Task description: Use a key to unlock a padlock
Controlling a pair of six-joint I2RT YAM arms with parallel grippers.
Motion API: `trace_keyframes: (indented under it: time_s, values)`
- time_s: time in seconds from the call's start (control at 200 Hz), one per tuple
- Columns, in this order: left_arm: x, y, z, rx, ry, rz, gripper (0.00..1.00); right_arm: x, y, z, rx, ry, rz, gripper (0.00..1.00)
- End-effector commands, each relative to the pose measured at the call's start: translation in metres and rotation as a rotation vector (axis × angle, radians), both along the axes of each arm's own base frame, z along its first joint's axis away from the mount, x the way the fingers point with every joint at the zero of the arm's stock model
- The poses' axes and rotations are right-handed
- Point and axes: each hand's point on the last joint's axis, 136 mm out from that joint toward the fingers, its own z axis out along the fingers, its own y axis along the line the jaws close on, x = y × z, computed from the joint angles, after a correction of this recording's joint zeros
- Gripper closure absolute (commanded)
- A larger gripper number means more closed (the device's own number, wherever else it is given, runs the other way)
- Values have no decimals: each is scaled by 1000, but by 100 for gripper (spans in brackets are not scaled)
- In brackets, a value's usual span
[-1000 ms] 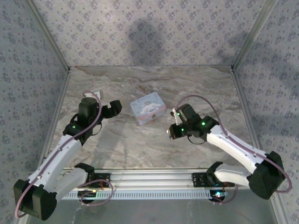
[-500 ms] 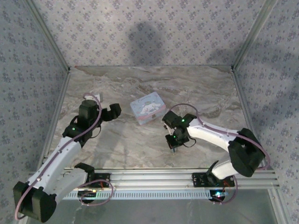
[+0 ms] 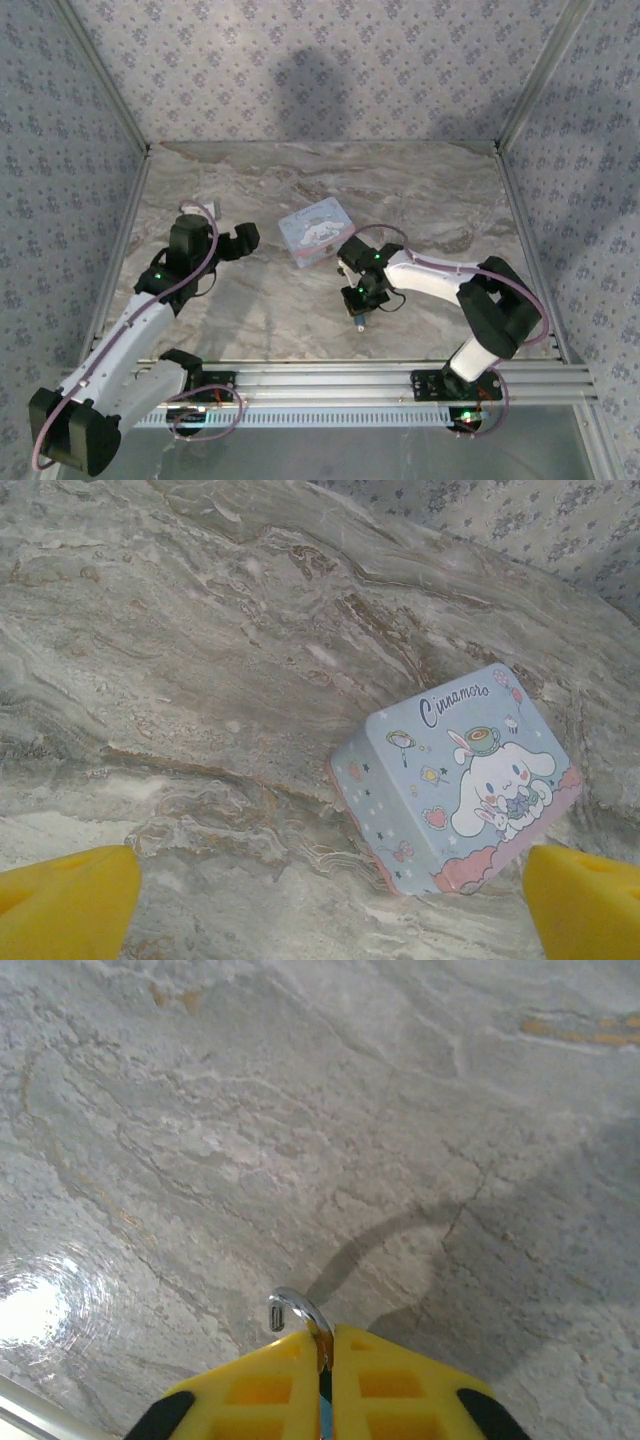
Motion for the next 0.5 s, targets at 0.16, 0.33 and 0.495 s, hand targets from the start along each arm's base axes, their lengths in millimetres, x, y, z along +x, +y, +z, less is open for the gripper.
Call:
trace_keyframes:
  time_s: [0.16,0.33,0.495]
  values:
    - [3,1,-4,-5,24,2,2,15,4,8,21,-42,-20,77]
    - [2,-2,2,-21,26,-12,2,24,2,27,49,-108,-35,68]
    - [3,-3,9,-44,22,-12,2,36,-9,54,77,-187,-73,60]
